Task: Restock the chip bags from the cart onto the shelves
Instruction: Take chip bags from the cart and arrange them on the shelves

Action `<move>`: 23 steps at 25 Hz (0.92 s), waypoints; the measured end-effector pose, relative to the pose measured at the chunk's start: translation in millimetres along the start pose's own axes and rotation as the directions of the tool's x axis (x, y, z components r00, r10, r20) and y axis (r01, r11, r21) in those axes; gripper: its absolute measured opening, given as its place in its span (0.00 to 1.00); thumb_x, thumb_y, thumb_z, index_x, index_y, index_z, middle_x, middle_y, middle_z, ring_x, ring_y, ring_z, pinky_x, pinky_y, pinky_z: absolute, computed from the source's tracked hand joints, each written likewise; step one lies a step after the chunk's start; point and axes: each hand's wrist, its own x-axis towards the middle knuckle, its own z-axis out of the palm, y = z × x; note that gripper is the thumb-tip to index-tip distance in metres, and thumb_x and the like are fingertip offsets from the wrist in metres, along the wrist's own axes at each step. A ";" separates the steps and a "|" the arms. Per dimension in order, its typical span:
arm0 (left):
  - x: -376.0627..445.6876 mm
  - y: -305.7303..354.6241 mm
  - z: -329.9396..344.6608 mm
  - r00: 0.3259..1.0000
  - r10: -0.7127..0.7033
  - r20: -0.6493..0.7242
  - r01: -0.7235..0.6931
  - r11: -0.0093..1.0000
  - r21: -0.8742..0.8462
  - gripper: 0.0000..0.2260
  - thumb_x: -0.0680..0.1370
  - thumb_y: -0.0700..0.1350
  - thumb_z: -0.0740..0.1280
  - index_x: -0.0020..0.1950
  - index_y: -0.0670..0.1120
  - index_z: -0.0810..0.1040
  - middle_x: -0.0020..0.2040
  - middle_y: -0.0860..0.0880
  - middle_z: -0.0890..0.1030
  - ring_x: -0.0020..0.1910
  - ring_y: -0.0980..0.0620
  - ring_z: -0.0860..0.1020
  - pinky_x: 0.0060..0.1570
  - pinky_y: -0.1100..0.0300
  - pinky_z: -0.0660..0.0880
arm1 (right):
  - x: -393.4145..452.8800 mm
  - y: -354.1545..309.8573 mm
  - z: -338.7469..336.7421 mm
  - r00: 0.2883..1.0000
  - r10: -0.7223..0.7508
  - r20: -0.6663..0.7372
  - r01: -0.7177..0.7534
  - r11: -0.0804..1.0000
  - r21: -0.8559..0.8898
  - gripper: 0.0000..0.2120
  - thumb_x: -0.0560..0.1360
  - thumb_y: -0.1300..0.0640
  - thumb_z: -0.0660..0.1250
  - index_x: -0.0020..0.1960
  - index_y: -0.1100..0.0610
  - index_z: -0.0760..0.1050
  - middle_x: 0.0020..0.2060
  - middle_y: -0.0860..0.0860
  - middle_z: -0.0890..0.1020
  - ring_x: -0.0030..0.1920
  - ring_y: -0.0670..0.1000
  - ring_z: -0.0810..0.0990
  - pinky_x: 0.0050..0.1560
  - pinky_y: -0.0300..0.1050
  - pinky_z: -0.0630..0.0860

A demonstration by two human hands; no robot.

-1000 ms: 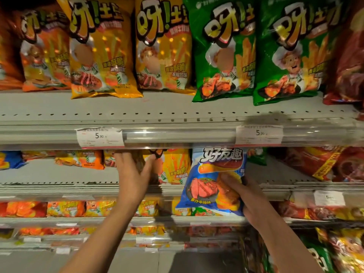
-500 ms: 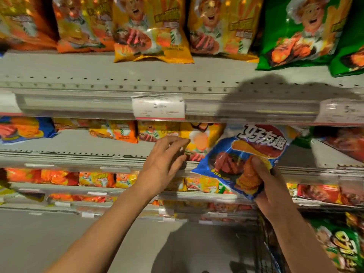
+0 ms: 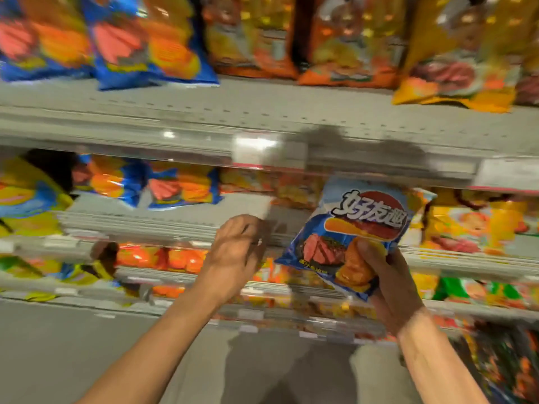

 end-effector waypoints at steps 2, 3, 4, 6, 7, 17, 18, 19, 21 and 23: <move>-15.3 -38.6 -31.1 1.000 -0.029 0.005 0.029 0.999 0.040 0.17 0.75 0.39 0.67 0.64 0.39 0.80 0.59 0.42 0.80 0.61 0.40 0.77 0.62 0.48 0.74 | 7.7 16.5 51.6 0.998 -0.005 0.058 0.010 0.996 -0.087 0.26 0.74 0.55 0.74 0.69 0.64 0.74 0.41 0.48 0.86 0.38 0.49 0.86 0.36 0.44 0.81; -20.5 -58.2 -45.0 0.998 -0.069 -0.007 0.069 0.996 0.055 0.19 0.76 0.43 0.65 0.65 0.40 0.79 0.60 0.42 0.79 0.61 0.39 0.77 0.63 0.46 0.74 | 13.8 23.0 77.0 0.997 -0.004 0.073 0.012 0.994 -0.109 0.27 0.74 0.55 0.76 0.69 0.60 0.75 0.47 0.50 0.87 0.44 0.51 0.87 0.40 0.46 0.83; -23.7 -74.4 -57.0 0.992 -0.124 -0.025 0.125 0.989 0.073 0.20 0.77 0.47 0.62 0.66 0.40 0.78 0.60 0.41 0.79 0.61 0.39 0.77 0.64 0.45 0.74 | 20.9 27.0 100.8 0.996 -0.001 0.091 0.013 0.991 -0.133 0.26 0.73 0.52 0.77 0.69 0.55 0.76 0.53 0.52 0.87 0.51 0.54 0.88 0.45 0.48 0.84; -29.1 -101.8 -79.3 0.970 -0.232 -0.075 0.238 0.966 0.099 0.23 0.77 0.51 0.60 0.67 0.40 0.77 0.59 0.40 0.79 0.59 0.37 0.77 0.62 0.43 0.74 | 35.3 32.6 149.1 0.990 0.000 0.139 0.024 0.984 -0.176 0.26 0.69 0.45 0.80 0.65 0.48 0.80 0.59 0.53 0.86 0.59 0.56 0.85 0.54 0.53 0.84; -31.9 -115.2 -87.8 0.957 -0.267 -0.109 0.278 0.956 0.091 0.22 0.78 0.51 0.60 0.67 0.39 0.77 0.58 0.39 0.79 0.58 0.36 0.77 0.61 0.42 0.74 | 43.3 36.0 170.9 0.989 0.004 0.146 0.023 0.983 -0.183 0.27 0.65 0.42 0.82 0.61 0.47 0.82 0.59 0.53 0.86 0.60 0.58 0.85 0.57 0.57 0.83; -26.3 -157.7 -130.3 0.899 -0.425 -0.105 0.358 0.852 -0.383 0.18 0.83 0.61 0.56 0.73 0.61 0.68 0.64 0.64 0.74 0.65 0.68 0.71 0.62 0.75 0.62 | 97.3 71.8 295.5 0.984 0.072 0.161 -0.016 0.945 -0.327 0.16 0.67 0.44 0.80 0.50 0.50 0.85 0.54 0.63 0.86 0.58 0.64 0.84 0.60 0.65 0.80; -25.4 -161.2 -134.4 0.906 -0.413 -0.099 0.342 0.847 -0.407 0.17 0.83 0.62 0.57 0.72 0.64 0.67 0.64 0.66 0.74 0.66 0.68 0.71 0.62 0.75 0.63 | 99.5 73.1 304.3 0.985 0.078 0.157 -0.026 0.951 -0.309 0.17 0.66 0.45 0.80 0.52 0.48 0.85 0.53 0.58 0.87 0.57 0.60 0.85 0.58 0.59 0.82; -23.9 -165.1 -139.8 0.911 -0.401 -0.101 0.329 0.851 -0.409 0.18 0.82 0.62 0.59 0.71 0.64 0.67 0.65 0.66 0.73 0.67 0.68 0.70 0.63 0.74 0.63 | 103.2 77.6 313.5 0.986 0.086 0.143 -0.040 0.954 -0.296 0.20 0.67 0.46 0.81 0.56 0.49 0.83 0.54 0.55 0.87 0.57 0.57 0.86 0.59 0.55 0.81; -23.2 -181.2 -154.1 0.906 -0.403 -0.132 0.329 0.864 -0.381 0.23 0.81 0.61 0.64 0.74 0.57 0.66 0.70 0.58 0.73 0.71 0.63 0.69 0.69 0.67 0.64 | 109.4 87.5 338.9 0.984 0.114 0.134 -0.062 0.938 -0.340 0.26 0.68 0.47 0.80 0.63 0.52 0.79 0.58 0.53 0.85 0.61 0.56 0.83 0.64 0.54 0.78; -25.0 -206.2 -172.7 0.877 -0.446 -0.180 0.363 0.860 -0.359 0.25 0.81 0.55 0.67 0.77 0.50 0.67 0.70 0.50 0.74 0.71 0.54 0.71 0.71 0.56 0.67 | 111.9 97.7 368.1 0.964 0.145 0.225 -0.034 0.900 -0.434 0.25 0.72 0.49 0.78 0.66 0.53 0.76 0.61 0.51 0.83 0.63 0.53 0.80 0.65 0.51 0.76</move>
